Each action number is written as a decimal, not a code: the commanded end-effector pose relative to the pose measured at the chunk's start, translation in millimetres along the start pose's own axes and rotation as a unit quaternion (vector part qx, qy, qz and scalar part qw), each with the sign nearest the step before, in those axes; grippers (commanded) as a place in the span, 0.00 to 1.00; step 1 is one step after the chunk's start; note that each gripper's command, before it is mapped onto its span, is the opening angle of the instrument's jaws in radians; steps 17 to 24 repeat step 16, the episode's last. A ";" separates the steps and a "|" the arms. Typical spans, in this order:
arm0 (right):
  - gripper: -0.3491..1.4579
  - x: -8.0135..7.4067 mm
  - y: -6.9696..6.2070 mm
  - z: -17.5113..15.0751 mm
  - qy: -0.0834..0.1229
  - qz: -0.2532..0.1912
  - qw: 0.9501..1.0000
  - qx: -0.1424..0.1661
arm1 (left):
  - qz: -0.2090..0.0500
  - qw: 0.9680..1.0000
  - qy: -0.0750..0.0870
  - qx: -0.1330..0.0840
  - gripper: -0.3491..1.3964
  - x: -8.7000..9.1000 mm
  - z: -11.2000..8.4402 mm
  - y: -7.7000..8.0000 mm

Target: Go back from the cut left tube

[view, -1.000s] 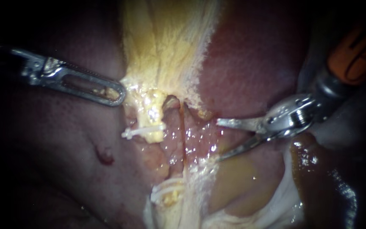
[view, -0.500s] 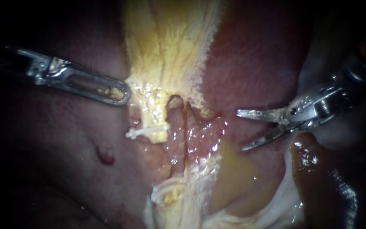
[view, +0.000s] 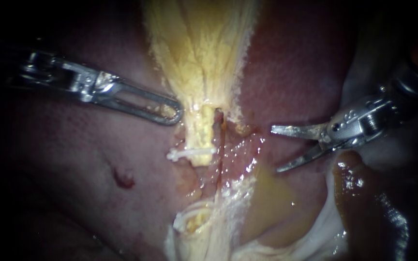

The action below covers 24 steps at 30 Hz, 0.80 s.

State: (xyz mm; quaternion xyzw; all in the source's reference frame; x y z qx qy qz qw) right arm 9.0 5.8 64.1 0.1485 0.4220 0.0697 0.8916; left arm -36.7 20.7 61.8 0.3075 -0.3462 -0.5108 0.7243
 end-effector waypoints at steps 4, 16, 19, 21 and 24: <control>0.99 0.1 0.0 0.0 0.001 -0.002 1.000 -0.001 | 0.001 1.000 0.001 0.001 0.00 -0.1 0.2 0.4; 0.99 0.1 0.1 -0.1 0.003 -0.002 1.000 0.000 | 0.001 1.000 0.002 0.002 0.00 0.0 0.3 0.5; 0.99 0.1 0.1 -0.1 0.003 -0.002 1.000 0.000 | 0.001 1.000 0.002 0.002 0.00 0.0 0.3 0.5; 0.99 0.1 0.1 -0.1 0.003 -0.002 1.000 0.000 | 0.001 1.000 0.002 0.002 0.00 0.0 0.3 0.5; 0.99 0.1 0.1 -0.1 0.003 -0.002 1.000 0.000 | 0.001 1.000 0.002 0.002 0.00 0.0 0.3 0.5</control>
